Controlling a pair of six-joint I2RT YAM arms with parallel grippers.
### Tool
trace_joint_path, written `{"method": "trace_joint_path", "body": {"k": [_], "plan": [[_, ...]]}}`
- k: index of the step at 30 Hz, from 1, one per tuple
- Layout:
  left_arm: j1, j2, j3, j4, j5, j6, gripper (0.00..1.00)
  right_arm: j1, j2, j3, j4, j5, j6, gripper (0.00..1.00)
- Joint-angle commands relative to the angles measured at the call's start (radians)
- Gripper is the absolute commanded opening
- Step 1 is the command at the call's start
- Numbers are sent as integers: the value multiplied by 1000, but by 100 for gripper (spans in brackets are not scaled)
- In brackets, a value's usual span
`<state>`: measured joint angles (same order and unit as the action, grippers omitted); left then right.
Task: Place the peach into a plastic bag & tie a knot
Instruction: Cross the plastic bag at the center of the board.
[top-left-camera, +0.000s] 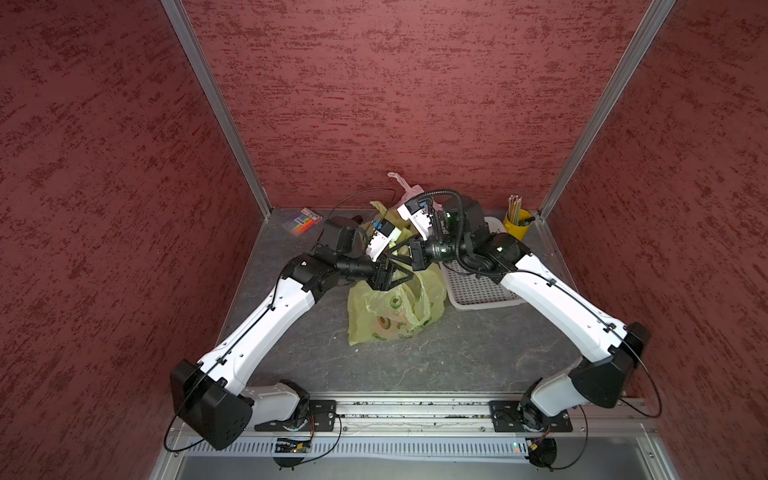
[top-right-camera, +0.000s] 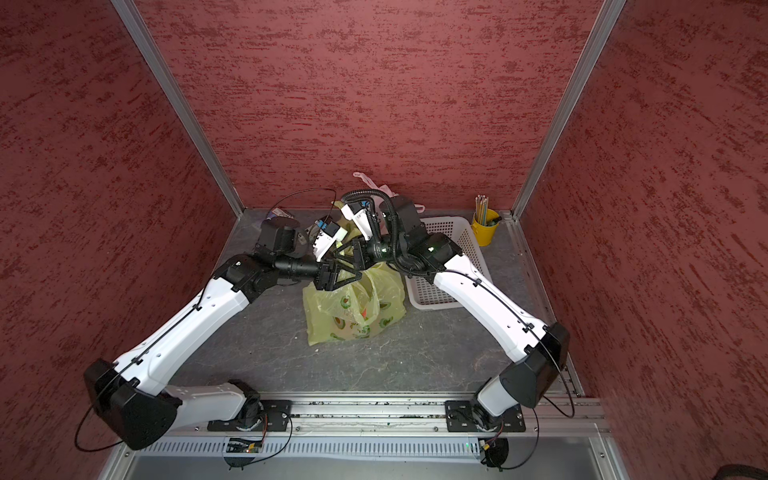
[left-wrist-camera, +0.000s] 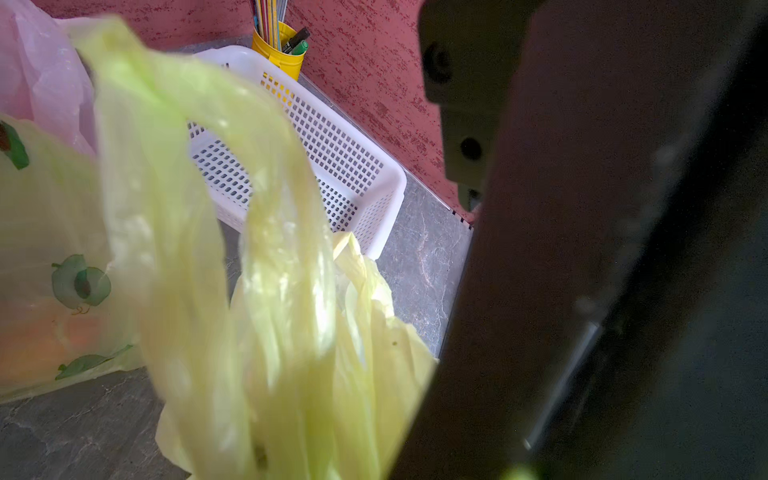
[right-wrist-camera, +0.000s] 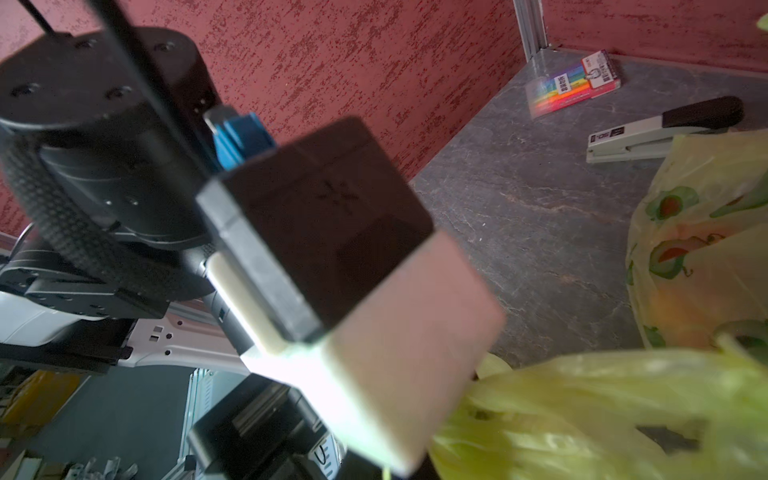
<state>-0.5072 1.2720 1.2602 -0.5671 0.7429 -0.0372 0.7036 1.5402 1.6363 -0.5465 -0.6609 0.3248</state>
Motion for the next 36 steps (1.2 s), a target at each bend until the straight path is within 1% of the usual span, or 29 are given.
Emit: {"method": "trace_joint_path", "body": {"k": [1, 4, 9, 15, 16, 20, 29, 36], "plan": [[-1, -30, -11, 73, 24, -27, 58, 7, -13, -19, 89, -80, 42, 0], [0, -35, -36, 124, 21, -57, 57, 5, -24, -55, 161, -107, 92, 0], [8, -64, -99, 241, 10, -119, 53, 5, -32, -101, 216, -120, 132, 0], [9, -89, -138, 315, -25, -149, 42, 5, -55, -157, 278, -149, 181, 0], [9, -93, -143, 325, -31, -151, 39, 5, -60, -165, 288, -153, 187, 0], [7, -107, -161, 353, -56, -157, 31, 5, -75, -190, 305, -156, 202, 0], [7, -137, -207, 432, -75, -179, 23, 5, -81, -239, 318, -165, 215, 0], [7, -152, -233, 476, -71, -184, 15, 5, -118, -231, 283, -147, 199, 0]]}}
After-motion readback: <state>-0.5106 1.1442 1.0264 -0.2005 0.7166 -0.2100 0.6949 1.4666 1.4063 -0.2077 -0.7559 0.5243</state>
